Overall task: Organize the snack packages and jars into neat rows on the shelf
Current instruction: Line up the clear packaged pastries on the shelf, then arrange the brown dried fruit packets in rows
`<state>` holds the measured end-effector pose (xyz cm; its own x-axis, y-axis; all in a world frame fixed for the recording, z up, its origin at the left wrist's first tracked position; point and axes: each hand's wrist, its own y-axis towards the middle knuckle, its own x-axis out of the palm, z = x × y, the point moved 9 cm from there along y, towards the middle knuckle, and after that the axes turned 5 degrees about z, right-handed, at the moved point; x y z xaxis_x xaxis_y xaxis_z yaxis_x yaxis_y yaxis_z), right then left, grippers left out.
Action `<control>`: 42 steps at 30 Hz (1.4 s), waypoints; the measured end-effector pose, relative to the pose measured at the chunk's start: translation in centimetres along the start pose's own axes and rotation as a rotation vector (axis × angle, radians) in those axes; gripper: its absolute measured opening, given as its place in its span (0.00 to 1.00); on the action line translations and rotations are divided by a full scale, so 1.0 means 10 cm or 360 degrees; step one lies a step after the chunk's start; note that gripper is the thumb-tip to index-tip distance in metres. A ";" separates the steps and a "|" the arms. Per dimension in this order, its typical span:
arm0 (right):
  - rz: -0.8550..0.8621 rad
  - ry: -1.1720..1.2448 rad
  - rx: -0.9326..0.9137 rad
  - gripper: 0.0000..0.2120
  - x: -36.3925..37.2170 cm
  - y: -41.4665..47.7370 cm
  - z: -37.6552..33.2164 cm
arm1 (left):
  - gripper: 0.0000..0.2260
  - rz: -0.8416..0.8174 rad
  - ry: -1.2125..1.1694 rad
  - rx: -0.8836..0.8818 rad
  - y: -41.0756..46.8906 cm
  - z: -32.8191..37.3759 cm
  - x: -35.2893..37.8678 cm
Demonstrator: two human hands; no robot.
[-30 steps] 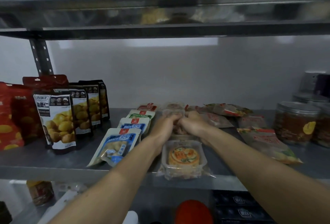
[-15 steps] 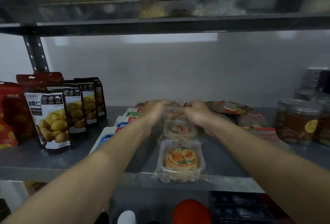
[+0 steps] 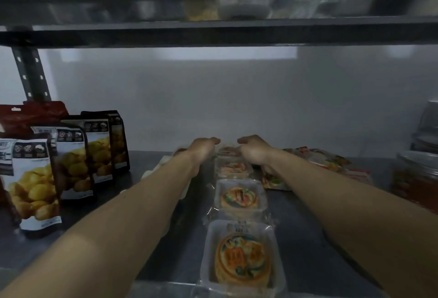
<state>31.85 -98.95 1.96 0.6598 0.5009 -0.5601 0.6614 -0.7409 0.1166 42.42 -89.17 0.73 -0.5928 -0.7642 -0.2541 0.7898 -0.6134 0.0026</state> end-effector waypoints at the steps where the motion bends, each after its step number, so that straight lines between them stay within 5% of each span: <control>1: -0.0021 -0.0034 0.0011 0.21 0.02 0.02 0.02 | 0.19 0.0003 0.0002 -0.0006 0.03 -0.01 0.02; 10: -0.0079 -0.0158 0.0093 0.10 0.06 0.09 0.18 | 0.23 -0.0045 -0.0033 -0.0088 0.16 -0.14 0.09; 18: -0.0079 -0.0237 0.0095 0.15 0.04 0.12 0.24 | 0.23 -0.0136 -0.0060 -0.0083 0.05 -0.13 0.14; 23: 0.0106 -0.0538 -0.0328 0.27 -0.23 -0.08 -0.08 | 0.24 0.0029 0.0615 0.0477 -0.01 0.22 0.06; 28: 0.0182 -0.1349 -0.0600 0.37 -0.55 -0.44 -0.17 | 0.29 0.0081 0.1656 0.1219 -0.53 0.58 0.25; 33: 0.0207 -0.1555 -0.0505 0.42 -0.86 -0.87 -0.03 | 0.31 0.0026 0.1708 0.1270 -0.92 0.64 0.32; 42: 0.0322 -0.1364 -0.0494 0.39 -1.34 -1.60 0.09 | 0.31 0.0001 0.1717 0.1325 -1.59 0.83 0.54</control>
<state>12.09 -94.20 6.92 0.3662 -0.2176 -0.9047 0.7099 -0.5633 0.4228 25.36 -85.23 7.33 0.1278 -0.4655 -0.8758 0.2342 -0.8439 0.4827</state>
